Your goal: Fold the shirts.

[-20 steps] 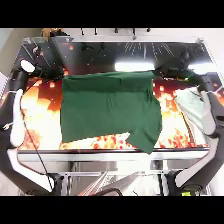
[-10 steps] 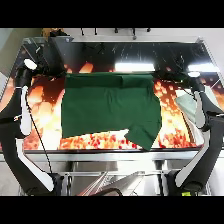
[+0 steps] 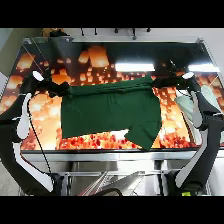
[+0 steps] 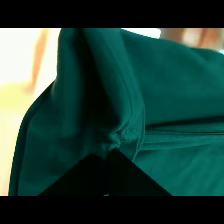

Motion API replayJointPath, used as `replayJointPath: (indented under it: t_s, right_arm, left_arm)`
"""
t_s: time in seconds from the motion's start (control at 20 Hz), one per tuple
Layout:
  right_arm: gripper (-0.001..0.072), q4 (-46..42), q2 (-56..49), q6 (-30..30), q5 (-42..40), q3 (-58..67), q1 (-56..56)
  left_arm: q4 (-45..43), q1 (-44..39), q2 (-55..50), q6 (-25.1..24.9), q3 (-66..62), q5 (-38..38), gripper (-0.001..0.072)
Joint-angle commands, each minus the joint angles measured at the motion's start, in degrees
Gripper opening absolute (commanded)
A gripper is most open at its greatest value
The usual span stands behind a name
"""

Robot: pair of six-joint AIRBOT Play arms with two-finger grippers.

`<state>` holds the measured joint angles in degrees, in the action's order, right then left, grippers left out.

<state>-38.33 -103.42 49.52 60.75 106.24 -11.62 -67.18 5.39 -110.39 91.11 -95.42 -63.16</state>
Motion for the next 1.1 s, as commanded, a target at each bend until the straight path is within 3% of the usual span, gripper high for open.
replayJointPath:
  t_s: [0.0,0.15,0.2,0.25,0.3,0.35,0.6,0.65,0.7,0.75,0.85,1.05]
  right_arm:
    - [0.0024,-1.60,-0.22,-0.04,-0.09,-0.02,0.28]
    - [0.0032,-1.53,-0.20,-0.02,-0.02,-0.02,0.59]
    - [0.0165,-1.36,-0.02,-0.02,0.17,0.00,0.76]
    - [0.0338,-1.09,0.42,0.02,0.37,0.04,0.79]
    - [0.0382,-1.16,1.38,0.26,0.74,0.17,0.72]
    - [0.0382,-1.25,3.08,0.96,0.98,0.17,0.31]
    - [0.0364,-4.13,14.03,8.39,7.26,0.11,-5.99]
    - [0.0345,-4.15,15.45,9.90,10.10,0.07,-7.58]
    - [0.0263,-4.15,16.55,10.58,13.07,-0.15,-8.98]
    - [0.0255,-4.17,17.68,11.06,16.13,-1.09,-10.21]
    - [0.0256,-4.17,20.50,12.07,19.74,-6.38,-12.15]
    - [0.0256,-4.15,28.30,11.45,19.32,-24.02,-14.36]
  left_arm:
    - [-0.66,-0.39,0.20,1.14,3.69,0.63,0.0018]
    - [-0.11,-0.39,0.39,1.09,3.61,1.22,0.0021]
    - [-0.13,-0.42,0.70,1.07,3.61,1.31,0.0023]
    - [-0.13,-0.39,1.38,0.87,3.61,1.44,0.0187]
    - [-0.11,-0.39,2.34,0.90,3.61,1.44,0.0601]
    - [-0.09,-0.20,3.67,0.94,3.61,1.60,0.0691]
    - [-0.57,4.11,14.67,-2.19,3.63,-2.73,0.0691]
    - [-0.79,5.25,16.72,-3.15,3.67,-5.20,0.0691]
    - [-0.81,6.56,18.71,-3.91,4.24,-7.80,0.0690]
    - [-0.85,8.04,21.00,-4.35,6.27,-9.49,0.0690]
    - [-0.85,10.82,25.77,-4.46,14.29,-10.38,0.0690]
    - [-0.72,15.98,34.01,-5.42,36.83,-7.10,0.0690]
